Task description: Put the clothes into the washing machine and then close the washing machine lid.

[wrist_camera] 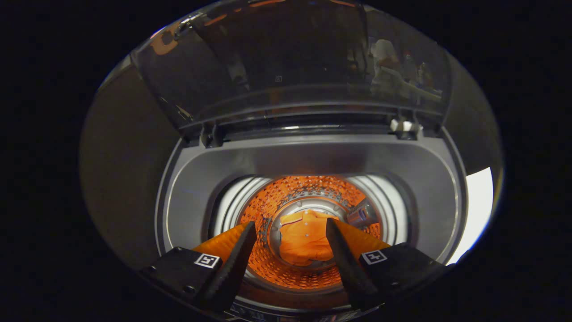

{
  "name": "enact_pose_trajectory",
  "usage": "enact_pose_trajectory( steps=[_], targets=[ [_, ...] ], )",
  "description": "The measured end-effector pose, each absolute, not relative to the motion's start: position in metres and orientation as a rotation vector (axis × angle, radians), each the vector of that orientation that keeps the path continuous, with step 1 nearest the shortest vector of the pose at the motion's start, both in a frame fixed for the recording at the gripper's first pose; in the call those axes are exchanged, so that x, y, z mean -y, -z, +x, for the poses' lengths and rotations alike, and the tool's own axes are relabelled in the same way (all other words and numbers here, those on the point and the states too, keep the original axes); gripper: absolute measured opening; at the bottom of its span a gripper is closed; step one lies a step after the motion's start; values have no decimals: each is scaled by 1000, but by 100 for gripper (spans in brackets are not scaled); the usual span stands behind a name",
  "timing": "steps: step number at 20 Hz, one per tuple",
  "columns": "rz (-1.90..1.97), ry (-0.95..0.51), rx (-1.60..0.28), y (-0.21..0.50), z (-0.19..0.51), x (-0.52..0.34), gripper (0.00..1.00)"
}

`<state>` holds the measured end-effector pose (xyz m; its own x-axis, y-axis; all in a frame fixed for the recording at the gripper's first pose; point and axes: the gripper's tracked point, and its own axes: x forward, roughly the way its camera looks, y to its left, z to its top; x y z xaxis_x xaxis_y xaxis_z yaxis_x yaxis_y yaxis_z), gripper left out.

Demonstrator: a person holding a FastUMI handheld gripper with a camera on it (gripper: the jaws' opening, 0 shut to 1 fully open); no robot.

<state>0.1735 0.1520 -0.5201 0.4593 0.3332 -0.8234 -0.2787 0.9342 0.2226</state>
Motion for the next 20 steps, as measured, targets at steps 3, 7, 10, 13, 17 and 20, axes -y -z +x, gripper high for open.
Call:
enact_pose_trajectory(
  steps=[3, 7, 10, 13, 17, 20],
  targets=[
    [66, -371, -935, 482, 169, -143, 99],
    [134, -345, -818, 423, 170, -134, 99],
    [163, -326, -706, 370, 179, -122, 99],
    [165, -325, -585, 317, 189, -116, 99],
    [178, -336, -425, 236, 207, -115, 99],
    [174, -349, -333, 187, 232, -111, 99]
  ],
)
